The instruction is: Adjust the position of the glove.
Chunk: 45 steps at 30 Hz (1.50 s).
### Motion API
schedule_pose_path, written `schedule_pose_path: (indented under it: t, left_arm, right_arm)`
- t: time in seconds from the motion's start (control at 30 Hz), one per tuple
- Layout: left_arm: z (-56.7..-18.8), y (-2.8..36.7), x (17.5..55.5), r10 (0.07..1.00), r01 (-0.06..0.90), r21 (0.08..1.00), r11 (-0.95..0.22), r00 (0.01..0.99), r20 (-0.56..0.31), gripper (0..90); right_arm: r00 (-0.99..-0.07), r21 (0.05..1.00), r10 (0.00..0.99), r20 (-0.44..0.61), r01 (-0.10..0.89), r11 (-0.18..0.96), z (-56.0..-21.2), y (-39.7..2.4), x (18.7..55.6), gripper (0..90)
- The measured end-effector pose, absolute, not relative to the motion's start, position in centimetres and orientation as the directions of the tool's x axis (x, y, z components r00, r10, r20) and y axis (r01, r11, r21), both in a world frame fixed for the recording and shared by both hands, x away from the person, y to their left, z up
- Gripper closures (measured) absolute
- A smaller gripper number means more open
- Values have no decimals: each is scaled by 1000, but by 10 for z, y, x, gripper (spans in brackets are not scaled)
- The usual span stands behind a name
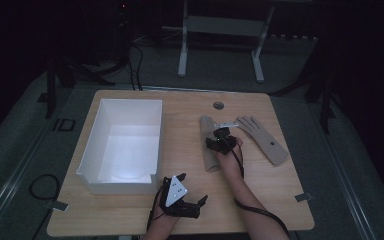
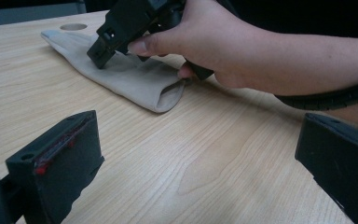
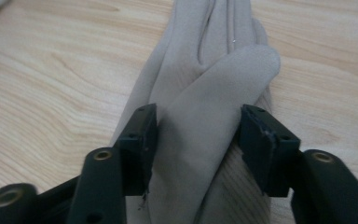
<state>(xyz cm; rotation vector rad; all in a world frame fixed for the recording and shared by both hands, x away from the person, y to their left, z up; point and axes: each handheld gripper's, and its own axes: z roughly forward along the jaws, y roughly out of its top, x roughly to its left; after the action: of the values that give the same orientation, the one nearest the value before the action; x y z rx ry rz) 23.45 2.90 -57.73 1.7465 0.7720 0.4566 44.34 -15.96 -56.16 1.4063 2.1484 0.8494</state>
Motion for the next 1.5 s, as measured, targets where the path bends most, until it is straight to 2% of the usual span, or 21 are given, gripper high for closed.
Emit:
schedule_pose_path:
  t: [0.13, 0.23, 0.53, 0.87, 0.93, 1.1, 1.27, 1.5]
  left_arm:
    - [-577, 29, 235, 699, 271, 948, -169, 711, -78, 6]
    - [-577, 29, 235, 700, 272, 948, -165, 710, -82, 6]
    - [-577, 29, 235, 702, 276, 947, -165, 707, -83, 6]
    - [-577, 28, 235, 704, 273, 947, -167, 706, -80, 6]
    - [-577, 29, 235, 706, 273, 948, -166, 704, -79, 6]
    - [-577, 29, 234, 710, 273, 948, -163, 700, -80, 6]
    - [-577, 28, 234, 710, 272, 948, -166, 700, -77, 6]
    - [-577, 27, 234, 709, 273, 946, -173, 701, -73, 6]
  right_arm:
    - [-409, 690, 910, -63, 641, 336, -560, -154, 441, 725]
    - [-399, 696, 916, -51, 643, 319, -559, -153, 440, 764]
    - [-373, 754, 925, 71, 627, 195, -529, -164, 421, 779]
    - [-356, 784, 931, 79, 599, 162, -496, -172, 392, 779]
    - [-356, 787, 933, 51, 590, 182, -492, -173, 387, 779]
    - [-337, 796, 939, 75, 587, 147, -482, -182, 374, 777]
    - [-304, 805, 949, 84, 582, 115, -485, -191, 357, 775]
    - [-275, 766, 956, 105, 635, 98, -516, -192, 349, 772]
